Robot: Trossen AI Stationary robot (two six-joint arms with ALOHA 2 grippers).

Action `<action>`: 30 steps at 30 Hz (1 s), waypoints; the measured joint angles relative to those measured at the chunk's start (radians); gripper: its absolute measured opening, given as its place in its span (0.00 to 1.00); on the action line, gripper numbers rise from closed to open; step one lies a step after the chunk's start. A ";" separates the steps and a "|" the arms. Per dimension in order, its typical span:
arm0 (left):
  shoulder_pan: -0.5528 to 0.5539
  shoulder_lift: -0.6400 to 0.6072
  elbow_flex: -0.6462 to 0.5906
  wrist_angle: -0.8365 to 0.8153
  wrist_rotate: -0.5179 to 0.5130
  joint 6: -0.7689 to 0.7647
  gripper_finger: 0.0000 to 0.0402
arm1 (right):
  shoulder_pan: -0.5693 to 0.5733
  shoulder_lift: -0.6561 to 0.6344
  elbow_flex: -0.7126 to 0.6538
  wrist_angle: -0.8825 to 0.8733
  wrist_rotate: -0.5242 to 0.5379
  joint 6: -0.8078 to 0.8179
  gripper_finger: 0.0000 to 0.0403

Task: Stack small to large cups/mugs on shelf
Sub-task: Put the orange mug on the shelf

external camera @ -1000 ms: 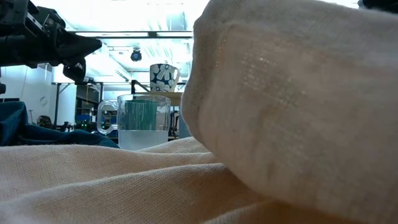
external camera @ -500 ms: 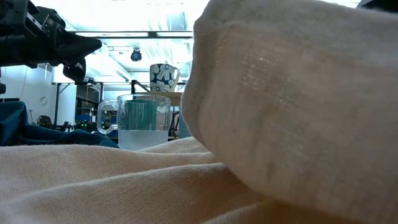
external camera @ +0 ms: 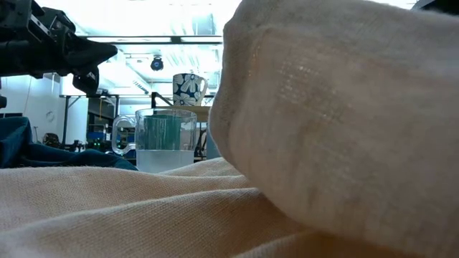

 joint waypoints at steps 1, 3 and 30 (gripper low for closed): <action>0.000 0.000 0.000 0.000 0.000 0.000 0.00 | 0.000 0.005 0.000 0.007 0.000 0.000 0.61; 0.000 0.000 0.000 0.000 0.000 0.000 0.00 | 0.000 0.022 0.005 0.014 0.000 0.000 0.60; 0.000 0.001 0.000 -0.001 0.006 -0.001 0.00 | -0.016 0.110 0.060 0.013 0.053 -0.009 0.29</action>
